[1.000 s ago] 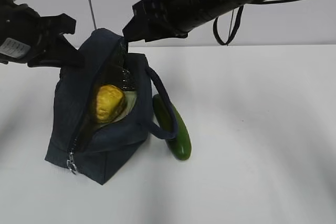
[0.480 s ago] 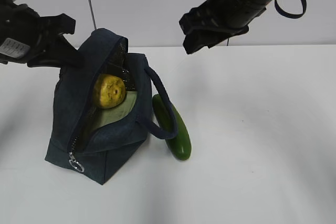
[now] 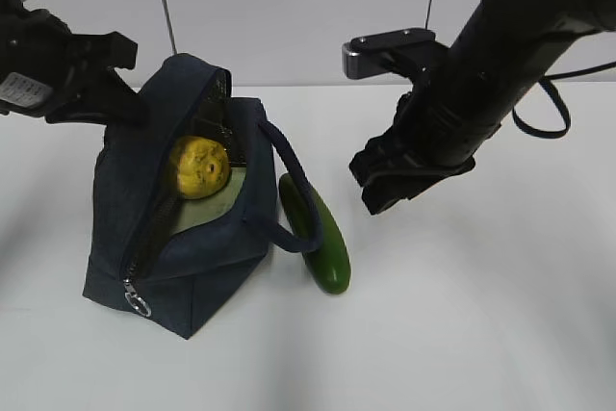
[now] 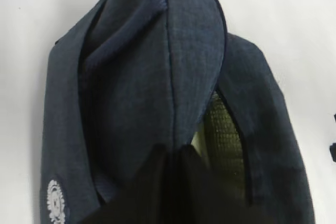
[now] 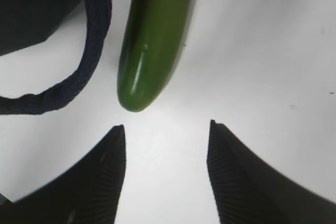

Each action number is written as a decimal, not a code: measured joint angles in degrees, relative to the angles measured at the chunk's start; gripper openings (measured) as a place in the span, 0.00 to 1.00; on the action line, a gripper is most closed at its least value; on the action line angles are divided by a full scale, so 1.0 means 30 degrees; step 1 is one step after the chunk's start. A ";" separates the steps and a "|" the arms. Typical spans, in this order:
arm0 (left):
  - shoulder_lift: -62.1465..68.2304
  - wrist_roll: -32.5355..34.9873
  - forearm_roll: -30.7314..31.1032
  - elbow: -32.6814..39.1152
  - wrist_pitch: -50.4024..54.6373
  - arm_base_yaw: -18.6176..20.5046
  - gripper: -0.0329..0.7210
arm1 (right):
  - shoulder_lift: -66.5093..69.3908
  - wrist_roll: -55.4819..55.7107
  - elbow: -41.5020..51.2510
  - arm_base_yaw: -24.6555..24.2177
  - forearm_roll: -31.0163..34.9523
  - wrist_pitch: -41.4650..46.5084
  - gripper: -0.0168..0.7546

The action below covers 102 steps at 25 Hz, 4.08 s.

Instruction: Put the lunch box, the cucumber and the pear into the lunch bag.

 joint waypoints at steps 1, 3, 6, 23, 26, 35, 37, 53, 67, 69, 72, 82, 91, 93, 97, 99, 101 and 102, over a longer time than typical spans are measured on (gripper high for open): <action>0.0000 -0.0132 0.0449 0.0000 0.0000 0.0000 0.05 | 0.0000 0.0000 0.0209 0.0209 0.0000 -0.0261 0.54; 0.0000 -0.0317 0.1330 0.0000 0.0034 0.0000 0.05 | 0.0000 0.0000 0.0409 0.0833 0.0000 -0.0877 0.54; 0.0000 -0.0375 0.2267 0.0000 0.0157 0.0000 0.05 | 0.0046 0.0000 0.0499 0.1723 0.0035 -0.1755 0.54; 0.0000 -0.2492 0.7269 -0.0022 0.0247 0.0626 0.05 | 0.3280 0.0707 0.0531 0.2021 0.0752 -0.4273 0.54; 0.0000 -0.2664 0.7305 -0.0022 0.0272 0.0626 0.05 | 0.3608 0.0707 0.0531 0.2021 0.0752 -0.4581 0.54; 0.0000 -0.2805 0.7362 -0.0022 0.0272 0.0626 0.05 | 0.4279 0.0738 0.0531 0.2021 0.0493 -0.5268 0.54; 0.0000 -0.2876 0.7362 -0.0022 0.0272 0.0626 0.05 | 0.4578 0.0738 0.0531 0.2021 0.0414 -0.5363 0.55; 0.0020 -0.2892 0.7247 -0.0022 0.0436 0.0626 0.05 | 0.5662 0.0901 0.0336 0.2021 0.0552 -0.6239 0.58; 0.0036 -0.2892 0.6939 -0.0022 0.0473 0.0626 0.05 | 0.6206 0.0903 0.0293 0.2021 0.0453 -0.6354 0.53; 0.0036 -0.2892 0.6939 -0.0022 0.0489 0.0626 0.05 | 0.6206 0.0903 0.0293 0.2021 0.0453 -0.6273 0.52; 0.0036 -0.2892 0.6939 -0.0022 0.0489 0.0626 0.05 | 0.5901 0.1010 0.0332 0.2021 0.0145 -0.5787 0.52; 0.0036 -0.2892 0.6923 -0.0022 0.0489 0.0626 0.05 | 0.2883 0.4502 0.0492 0.1686 -0.5624 -0.2868 0.51; 0.0036 -0.2892 0.6871 -0.0022 0.0489 0.0626 0.05 | 0.0140 0.7609 0.0532 0.1686 -0.9836 -0.1058 0.51; 0.0036 -0.2892 0.6858 -0.0022 0.0489 0.0626 0.05 | -0.0885 0.7850 0.0532 0.1686 -0.9884 -0.1058 0.51; 0.0036 -0.2892 0.6833 -0.0022 0.0489 0.0626 0.05 | -0.2800 0.7891 0.0532 0.1686 -0.8724 -0.1510 0.51; 0.0036 -0.2892 0.6767 -0.0022 0.0489 0.0626 0.05 | -0.3573 0.7146 0.0532 0.1686 -0.7249 -0.2070 0.51; 0.0036 -0.2892 0.6515 -0.0022 0.0489 0.0626 0.05 | -0.4086 0.5756 0.0532 0.1686 -0.4910 -0.2571 0.51; 0.0036 -0.2892 0.6317 -0.0022 0.0489 0.0626 0.05 | -0.4179 0.4947 0.0532 0.1686 -0.3637 -0.2684 0.51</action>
